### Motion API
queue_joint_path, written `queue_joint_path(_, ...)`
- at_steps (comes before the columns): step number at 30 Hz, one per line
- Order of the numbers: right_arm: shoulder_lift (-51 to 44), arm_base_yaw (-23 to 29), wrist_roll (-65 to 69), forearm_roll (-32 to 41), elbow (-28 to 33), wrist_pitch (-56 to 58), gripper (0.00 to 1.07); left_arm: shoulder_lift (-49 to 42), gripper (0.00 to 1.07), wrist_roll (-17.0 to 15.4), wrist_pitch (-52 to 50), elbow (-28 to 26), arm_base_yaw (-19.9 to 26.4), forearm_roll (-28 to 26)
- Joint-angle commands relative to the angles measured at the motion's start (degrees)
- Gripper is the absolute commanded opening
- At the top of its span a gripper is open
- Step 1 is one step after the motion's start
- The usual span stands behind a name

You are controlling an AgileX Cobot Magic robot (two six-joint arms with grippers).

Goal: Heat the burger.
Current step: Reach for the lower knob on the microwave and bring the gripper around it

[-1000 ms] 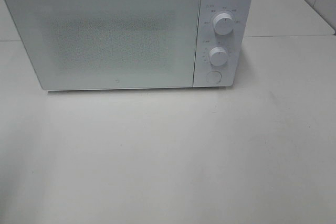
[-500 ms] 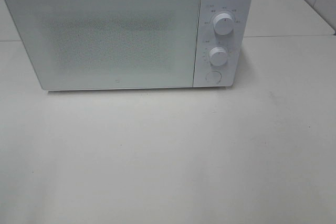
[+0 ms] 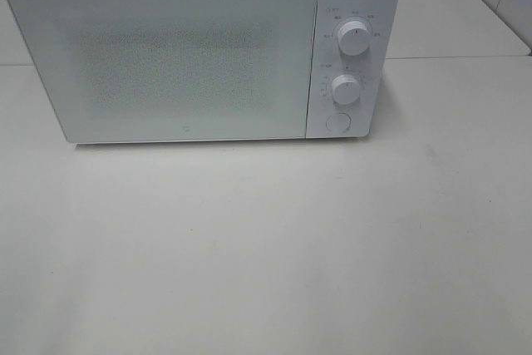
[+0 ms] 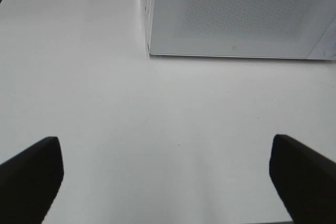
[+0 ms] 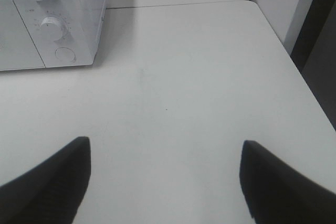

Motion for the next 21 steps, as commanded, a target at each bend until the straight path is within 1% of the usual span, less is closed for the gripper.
queue_joint_path(1, -1.3, -0.2, -0.2, -0.1, 0.1, -0.3, 0.75, -1.2, 1.01, -0.5, -0.1, 0.1, 0.3, -0.3)
queue_joint_path(8, -1.3, -0.2, -0.2, -0.1, 0.1, -0.3, 0.75, -1.2, 1.01, 0.0, 0.1, 0.1, 0.3, 0.6)
queue_joint_path(10, -1.3, -0.2, -0.2, -0.1, 0.1, -0.3, 0.75, -1.2, 1.01, 0.2, 0.1, 0.1, 0.4, 1.5)
queue_joint_path(21, -1.3, -0.2, -0.2, -0.1, 0.1, -0.3, 0.75, -1.2, 1.01, 0.2, 0.1, 0.1, 0.4, 1.7)
